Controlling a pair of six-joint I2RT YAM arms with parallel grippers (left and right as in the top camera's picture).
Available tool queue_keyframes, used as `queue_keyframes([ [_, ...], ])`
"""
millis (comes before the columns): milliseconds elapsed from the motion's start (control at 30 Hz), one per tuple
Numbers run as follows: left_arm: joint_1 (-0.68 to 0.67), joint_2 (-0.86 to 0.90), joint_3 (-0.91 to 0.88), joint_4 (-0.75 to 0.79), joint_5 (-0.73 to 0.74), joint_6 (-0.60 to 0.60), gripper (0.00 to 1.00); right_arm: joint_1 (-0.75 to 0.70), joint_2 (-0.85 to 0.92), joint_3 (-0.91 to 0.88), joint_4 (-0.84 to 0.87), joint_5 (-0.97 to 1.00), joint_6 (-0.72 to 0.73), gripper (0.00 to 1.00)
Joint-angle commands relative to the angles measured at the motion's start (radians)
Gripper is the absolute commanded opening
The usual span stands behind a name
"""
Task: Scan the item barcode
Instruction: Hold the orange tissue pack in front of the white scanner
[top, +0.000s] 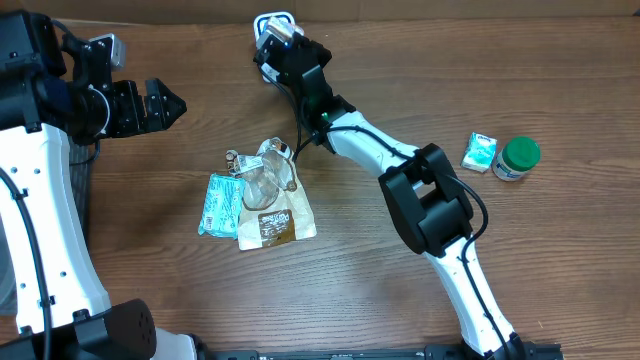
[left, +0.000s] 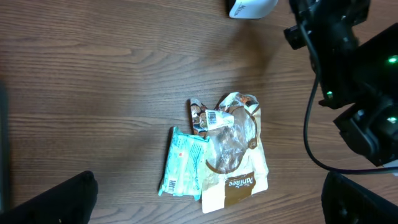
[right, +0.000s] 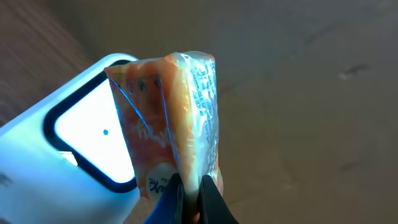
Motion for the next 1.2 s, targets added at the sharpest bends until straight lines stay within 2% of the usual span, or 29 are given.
queue_keyframes([
  [0, -0.008, -0.011, 0.005, 0.000, 0.000, 0.023, 1.00, 0.004, 0.018, 0.008, 0.013, -0.033, 0.018, 0.04],
  [267, -0.008, -0.011, 0.005, 0.000, 0.000, 0.023, 0.99, 0.004, 0.018, 0.008, 0.044, -0.052, 0.018, 0.04],
  [400, -0.008, -0.011, 0.005, 0.000, -0.001, 0.023, 1.00, 0.010, 0.017, 0.008, 0.112, -0.015, 0.025, 0.04],
  [633, -0.008, -0.011, 0.005, 0.000, 0.000, 0.023, 1.00, 0.019, -0.087, 0.008, 0.092, 0.003, 0.269, 0.04],
  [767, -0.008, -0.011, 0.005, 0.000, -0.001, 0.023, 1.00, 0.019, -0.211, 0.008, -0.066, -0.072, 0.433, 0.04],
  [1000, -0.008, -0.011, 0.005, 0.000, -0.001, 0.023, 0.99, -0.038, -0.489, 0.009, -0.532, -0.541, 0.780, 0.04],
  [1167, -0.008, -0.011, 0.005, 0.000, -0.001, 0.023, 0.99, -0.143, -0.655, 0.008, -0.854, -0.748, 1.049, 0.04],
])
